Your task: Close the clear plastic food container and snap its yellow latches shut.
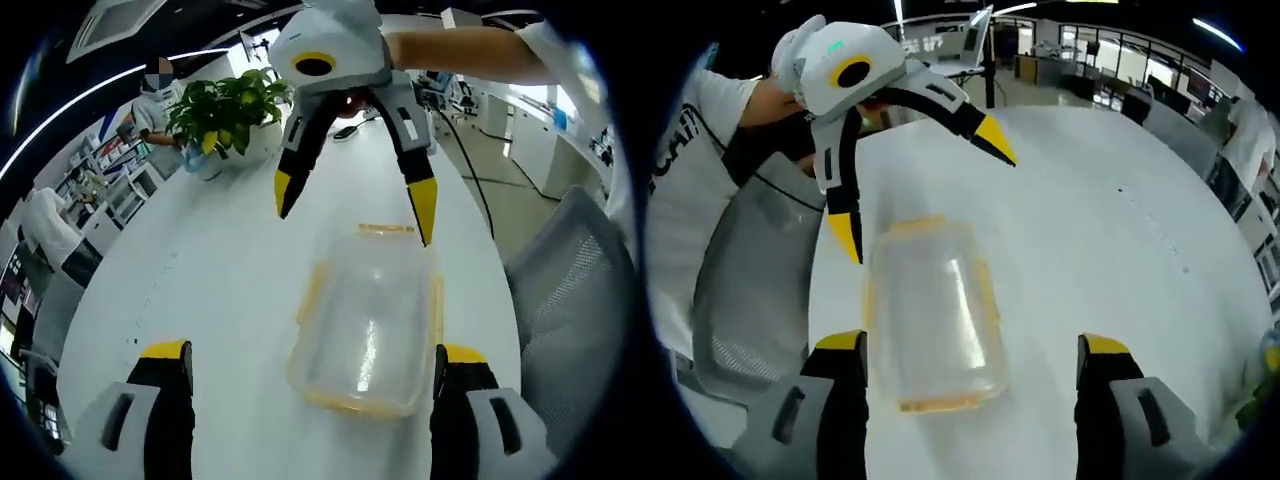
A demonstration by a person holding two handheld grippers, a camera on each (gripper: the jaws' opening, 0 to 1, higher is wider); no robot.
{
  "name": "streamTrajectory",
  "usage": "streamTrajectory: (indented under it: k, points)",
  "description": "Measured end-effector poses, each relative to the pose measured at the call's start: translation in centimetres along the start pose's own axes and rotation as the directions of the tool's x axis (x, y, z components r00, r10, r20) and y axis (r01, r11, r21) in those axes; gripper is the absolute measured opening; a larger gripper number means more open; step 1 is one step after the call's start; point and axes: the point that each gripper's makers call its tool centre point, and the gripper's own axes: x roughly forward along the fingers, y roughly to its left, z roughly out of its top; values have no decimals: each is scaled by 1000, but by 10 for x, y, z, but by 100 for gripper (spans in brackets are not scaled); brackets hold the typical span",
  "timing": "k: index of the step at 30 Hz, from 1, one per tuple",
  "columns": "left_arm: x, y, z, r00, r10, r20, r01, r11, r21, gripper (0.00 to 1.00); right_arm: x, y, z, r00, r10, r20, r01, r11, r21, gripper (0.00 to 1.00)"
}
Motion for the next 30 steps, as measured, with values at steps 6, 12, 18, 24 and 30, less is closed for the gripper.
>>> streamTrajectory:
  k: [6,12,18,24,30]
  points:
    - [7,-11,-10,997,-62,-47,62,998,1,99,0,8,-12,999,0,-53,-2,1000,-31,86]
    - [16,-21,-13,992,-109,-70,110,994,6,98,6,22,-24,994,26,-108,-33,997,-69,85]
    - [27,-27,-22,983,-144,-116,148,988,32,92,15,29,-33,989,38,-144,-54,993,-105,82]
    - [32,-30,-20,978,-173,-118,177,984,26,90,21,30,-37,986,51,-156,-70,990,-122,79]
    - [36,-36,-22,972,-192,-134,202,977,62,78,23,29,-42,983,51,-174,-75,988,-134,75]
